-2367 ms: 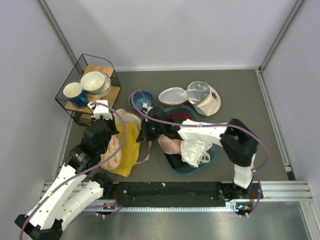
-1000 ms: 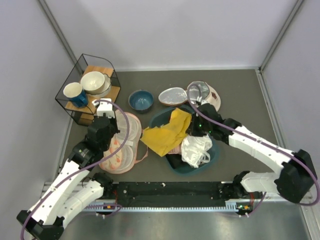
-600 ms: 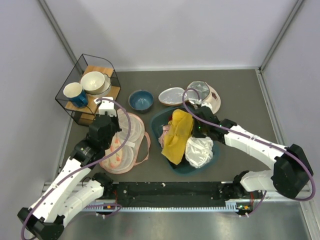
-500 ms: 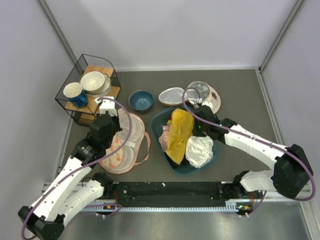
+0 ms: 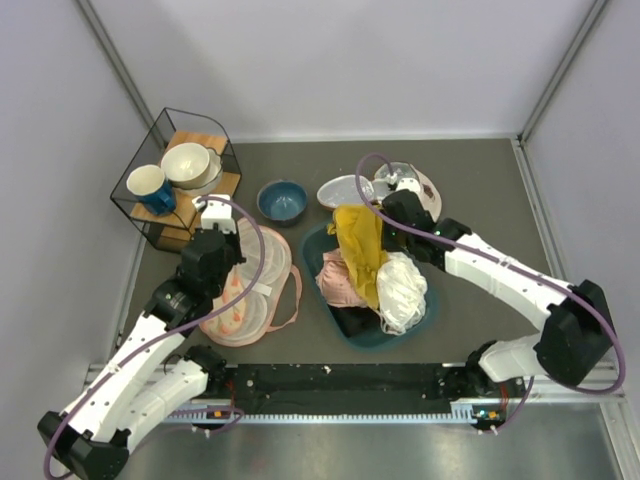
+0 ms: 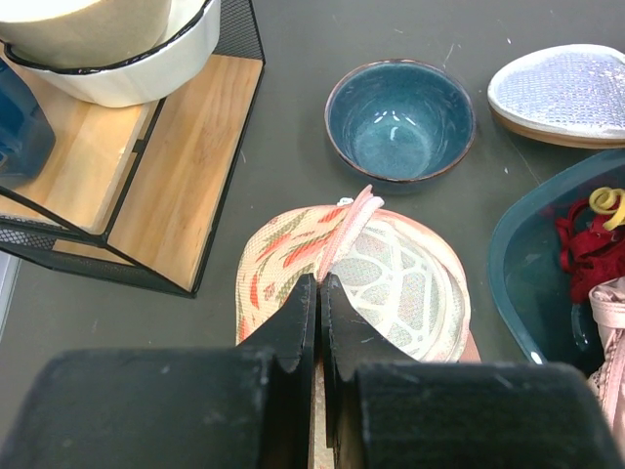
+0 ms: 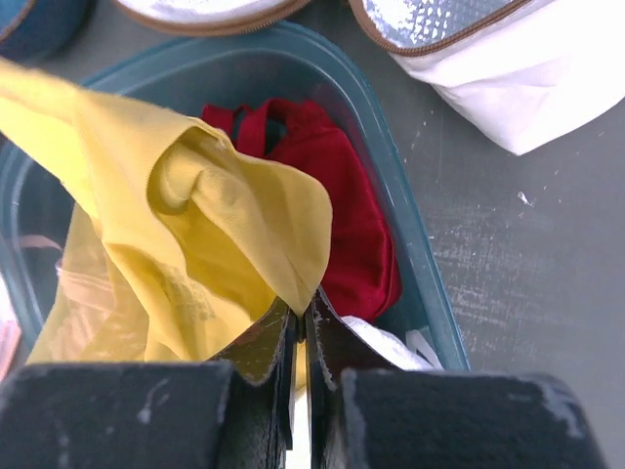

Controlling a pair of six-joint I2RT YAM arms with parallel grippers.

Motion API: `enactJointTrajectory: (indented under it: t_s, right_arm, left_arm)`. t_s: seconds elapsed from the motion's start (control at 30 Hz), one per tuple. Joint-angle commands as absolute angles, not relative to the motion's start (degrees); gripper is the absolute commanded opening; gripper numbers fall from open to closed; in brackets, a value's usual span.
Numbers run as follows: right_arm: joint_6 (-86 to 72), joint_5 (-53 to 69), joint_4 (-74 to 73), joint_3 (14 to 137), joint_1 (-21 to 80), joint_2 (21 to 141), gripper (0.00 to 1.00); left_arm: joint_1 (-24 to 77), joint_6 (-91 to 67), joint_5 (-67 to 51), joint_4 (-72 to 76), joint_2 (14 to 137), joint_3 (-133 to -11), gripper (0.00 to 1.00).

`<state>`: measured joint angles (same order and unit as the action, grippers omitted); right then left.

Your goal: Unzip the laundry bag and remove the bra

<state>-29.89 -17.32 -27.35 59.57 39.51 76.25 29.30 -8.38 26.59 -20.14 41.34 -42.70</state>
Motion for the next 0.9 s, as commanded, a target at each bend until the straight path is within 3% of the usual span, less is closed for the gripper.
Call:
enactJointTrajectory:
  t_s: [0.0, 0.03, 0.13, 0.43, 0.57, 0.67, 0.87]
  right_arm:
    - [-25.75, -15.92, -27.68, 62.4, 38.85, 79.19, 0.0]
    - [-25.58, -15.47, -28.21, 62.92, 38.85, 79.02, 0.17]
    - [-25.49, -16.34, -30.23, 64.07, 38.76, 76.39, 0.52]
    - [-27.33, -12.5, -31.47, 67.41, 38.93, 69.52, 0.52]
    - [-30.4, -10.28, -29.89, 65.75, 42.53, 71.62, 0.52]
    - [-32.6, -8.97, -27.35, 62.94, 45.7, 74.7, 0.52]
    - [-34.81, -6.7, -20.92, 53.62, 43.43, 82.77, 0.49]
  left_arm:
    - [28.92, -8.09, 26.1, -16.96, 39.82, -42.01, 0.0]
    - [28.92, -8.0, 26.02, -16.96, 39.81, -42.01, 0.0]
    - [28.92, -7.3, 25.23, -16.96, 40.08, -42.45, 0.0]
    - [28.92, -9.31, 11.7, -13.46, 41.39, -43.07, 0.0]
    - [28.92, -11.77, 8.79, -14.15, 46.04, -45.61, 0.63]
    - [28.92, -12.04, 9.05, -15.29, 47.81, -48.33, 0.75]
    - [28.92, -11.87, 11.42, -17.13, 45.71, -51.85, 0.82]
